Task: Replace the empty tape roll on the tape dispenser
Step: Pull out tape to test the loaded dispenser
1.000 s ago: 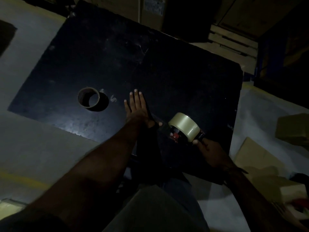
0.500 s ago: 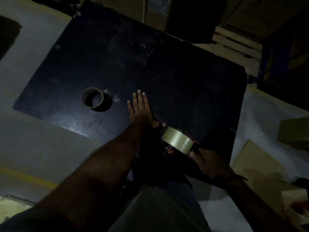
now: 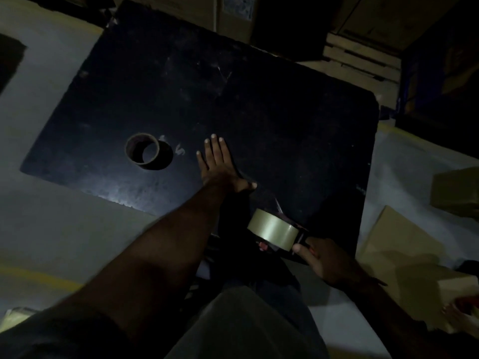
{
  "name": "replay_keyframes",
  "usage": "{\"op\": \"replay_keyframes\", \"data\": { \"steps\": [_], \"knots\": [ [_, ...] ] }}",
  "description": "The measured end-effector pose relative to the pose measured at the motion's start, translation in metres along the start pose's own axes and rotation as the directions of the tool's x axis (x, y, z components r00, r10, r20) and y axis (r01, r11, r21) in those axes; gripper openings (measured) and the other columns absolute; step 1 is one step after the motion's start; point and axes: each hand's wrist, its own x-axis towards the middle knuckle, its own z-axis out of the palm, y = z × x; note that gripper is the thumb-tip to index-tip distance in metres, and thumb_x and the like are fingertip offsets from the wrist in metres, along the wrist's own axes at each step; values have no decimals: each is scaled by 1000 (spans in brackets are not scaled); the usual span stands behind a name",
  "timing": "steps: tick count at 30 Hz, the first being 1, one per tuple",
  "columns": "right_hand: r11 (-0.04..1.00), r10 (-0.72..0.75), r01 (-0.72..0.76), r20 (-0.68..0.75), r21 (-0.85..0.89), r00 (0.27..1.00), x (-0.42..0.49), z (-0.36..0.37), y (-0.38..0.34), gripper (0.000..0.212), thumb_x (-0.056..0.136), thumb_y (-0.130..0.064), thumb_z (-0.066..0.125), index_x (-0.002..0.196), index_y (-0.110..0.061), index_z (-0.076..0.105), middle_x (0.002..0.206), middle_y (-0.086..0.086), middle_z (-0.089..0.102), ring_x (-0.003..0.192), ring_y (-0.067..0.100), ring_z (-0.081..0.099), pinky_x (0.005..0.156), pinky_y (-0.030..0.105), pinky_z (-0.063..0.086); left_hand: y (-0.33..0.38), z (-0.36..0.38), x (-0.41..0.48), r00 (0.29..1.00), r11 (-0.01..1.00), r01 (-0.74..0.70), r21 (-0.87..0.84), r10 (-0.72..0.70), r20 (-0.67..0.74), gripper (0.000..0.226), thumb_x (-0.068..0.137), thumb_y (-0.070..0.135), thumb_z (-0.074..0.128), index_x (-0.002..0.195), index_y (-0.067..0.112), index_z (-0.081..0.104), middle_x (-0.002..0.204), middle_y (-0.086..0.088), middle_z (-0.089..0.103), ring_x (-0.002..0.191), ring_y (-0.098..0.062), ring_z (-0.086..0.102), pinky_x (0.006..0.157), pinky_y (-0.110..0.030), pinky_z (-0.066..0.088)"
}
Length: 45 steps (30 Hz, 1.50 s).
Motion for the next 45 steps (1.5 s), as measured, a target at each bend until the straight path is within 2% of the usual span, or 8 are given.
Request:
{"op": "replay_keyframes", "data": {
  "steps": [8, 12, 16, 22, 28, 35, 39, 45],
  "knots": [
    [975, 169, -153, -88, 163, 982, -1, 5, 10, 59, 83, -81, 42, 71, -26, 59, 66, -2, 62, 70, 21, 66, 68, 45, 51, 9, 1, -13, 992, 972, -79, 221, 98, -77, 152, 60, 94, 52, 160, 0, -13, 165, -28, -23, 153, -43, -24, 117, -69, -19],
    [907, 244, -203, -67, 369, 967, 10, 0, 10, 44, 101, -41, 59, 69, -11, 62, 62, 3, 64, 55, 6, 60, 62, 34, 45, 33, 19, -23, 927, 917, -351, 188, 368, -69, 107, 93, 48, 61, 161, 1, -6, 167, -26, -17, 156, -42, -15, 123, -60, -7],
    [846, 271, -213, -49, 489, 961, 11, -3, 14, 40, 104, -27, 56, 69, -10, 64, 57, 2, 62, 48, 5, 55, 59, 30, 41, 48, 32, -20, 940, 942, -328, 69, 319, 124, 117, 87, 51, 60, 159, 5, -19, 165, -18, -31, 153, -36, -29, 124, -59, -12],
    [864, 245, -187, -66, 467, 967, 10, -12, 15, 38, 104, -18, 53, 67, -19, 56, 52, -18, 61, 51, -5, 54, 55, 19, 37, 47, 40, -19, 942, 936, -331, 120, 320, 102, 130, 79, 62, 64, 158, 5, -23, 164, -18, -35, 151, -38, -32, 122, -64, -10],
    [913, 133, -65, -144, 402, 981, 6, -24, 13, 58, 90, -70, 52, 66, -18, 52, 57, -3, 49, 52, 4, 48, 52, 24, 33, 50, 42, -21, 948, 939, -316, 137, 309, 68, 133, 77, 64, 66, 159, 6, -21, 165, -17, -32, 153, -38, -29, 122, -65, -9],
    [991, 85, -62, -199, 122, 976, -12, -14, 9, 17, 89, -59, 58, 73, -56, 57, 65, -13, 64, 63, 2, 62, 57, 29, 44, 46, 52, -19, 924, 914, -376, 154, 381, -2, 115, 79, 76, 52, 160, 34, -18, 162, -22, -35, 151, -43, -31, 120, -69, -7],
    [992, 122, -109, -253, 64, 960, -18, 0, 6, 42, 84, -68, 47, 73, -30, 60, 65, -3, 64, 64, 11, 64, 58, 35, 49, 40, 38, -24, 854, 842, -519, 149, 517, 52, 72, 87, 68, 49, 153, 59, 22, 168, -17, -24, 149, -49, -29, 113, -78, -12],
    [811, 251, -71, -235, 581, 939, -27, 46, -7, 46, 94, -62, 48, 65, -27, 45, 55, -9, 42, 50, 5, 41, 56, 32, 31, 63, 8, -26, 705, 706, -702, 89, 673, 224, 20, 96, 32, 60, 107, 35, 77, 168, -3, 22, 159, -28, 2, 122, -67, -1]
  ]
}}
